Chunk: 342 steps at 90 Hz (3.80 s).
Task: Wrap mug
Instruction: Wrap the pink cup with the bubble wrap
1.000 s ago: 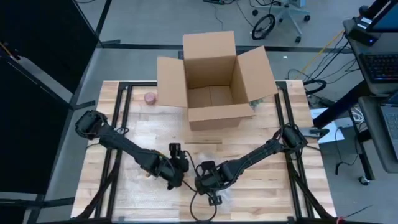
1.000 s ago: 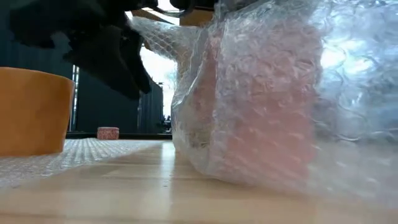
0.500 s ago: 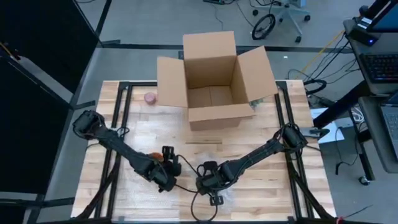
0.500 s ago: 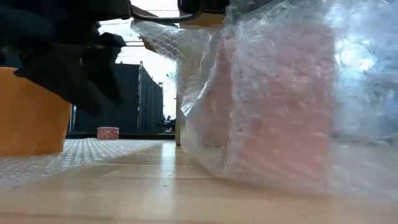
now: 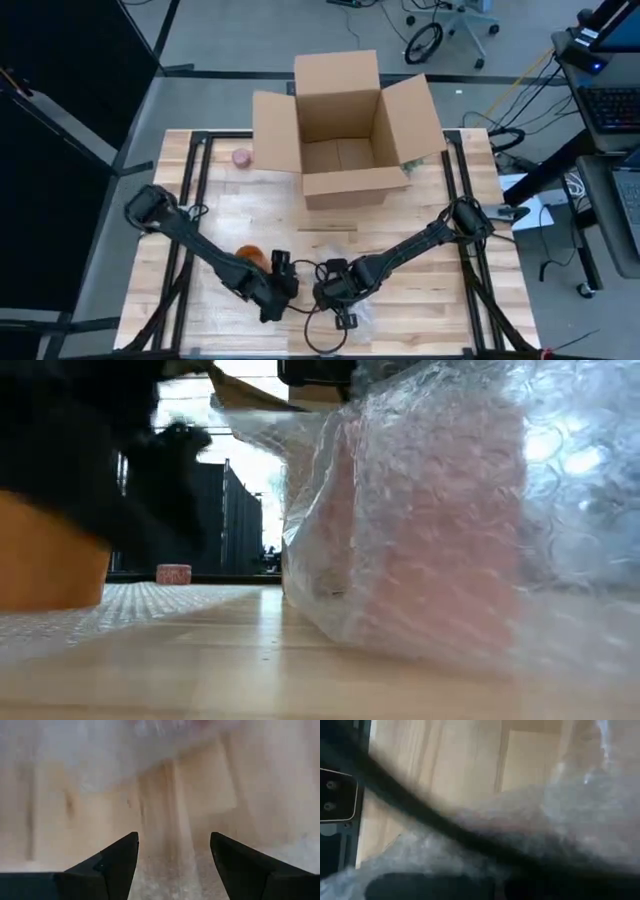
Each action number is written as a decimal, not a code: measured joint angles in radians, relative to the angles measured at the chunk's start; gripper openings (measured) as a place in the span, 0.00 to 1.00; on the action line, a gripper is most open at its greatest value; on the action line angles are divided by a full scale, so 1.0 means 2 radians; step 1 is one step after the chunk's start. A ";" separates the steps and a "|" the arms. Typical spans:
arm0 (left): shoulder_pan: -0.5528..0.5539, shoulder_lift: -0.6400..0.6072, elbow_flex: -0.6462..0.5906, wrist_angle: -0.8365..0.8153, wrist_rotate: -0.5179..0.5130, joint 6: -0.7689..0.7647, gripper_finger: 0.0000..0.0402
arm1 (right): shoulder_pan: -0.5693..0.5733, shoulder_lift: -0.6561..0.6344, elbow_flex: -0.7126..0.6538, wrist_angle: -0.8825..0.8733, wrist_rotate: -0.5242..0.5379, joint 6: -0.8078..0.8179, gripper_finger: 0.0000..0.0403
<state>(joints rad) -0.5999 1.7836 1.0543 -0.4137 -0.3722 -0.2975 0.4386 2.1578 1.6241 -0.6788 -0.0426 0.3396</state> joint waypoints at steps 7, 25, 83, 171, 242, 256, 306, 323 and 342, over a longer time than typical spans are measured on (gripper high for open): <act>-0.001 0.016 0.002 -0.021 0.022 -0.020 0.59 | 0.000 0.000 0.000 -0.001 0.000 -0.004 0.00; -0.009 0.012 0.009 -0.081 0.038 -0.050 0.59 | -0.001 0.000 0.000 -0.007 0.001 -0.007 0.00; 0.047 -0.115 0.025 -0.042 -0.067 0.064 0.59 | 0.004 0.000 0.000 -0.004 0.006 -0.023 0.00; 0.050 -0.079 0.033 0.045 0.014 -0.029 0.00 | 0.003 0.000 0.000 0.008 0.005 -0.051 0.00; 0.007 -0.064 0.034 0.104 0.000 -0.135 0.00 | -0.010 -0.013 -0.001 0.028 0.009 0.000 0.00; 0.007 -0.039 0.034 0.147 0.022 -0.114 0.00 | -0.015 -0.013 -0.001 0.033 0.008 -0.003 0.00; 0.005 0.004 0.034 0.219 -0.028 -0.081 0.00 | -0.015 -0.013 -0.001 0.035 0.013 -0.013 0.00; 0.006 0.011 0.033 0.227 -0.076 -0.084 0.00 | -0.016 -0.014 -0.001 0.034 0.028 -0.015 0.00; 0.006 0.040 0.032 0.280 -0.100 -0.059 0.00 | -0.016 -0.014 -0.002 0.029 0.023 -0.016 0.00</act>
<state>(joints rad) -0.5880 1.8646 1.1187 0.1460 -0.5726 -0.4152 0.4076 2.1291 1.6201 -0.6217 0.0028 0.3076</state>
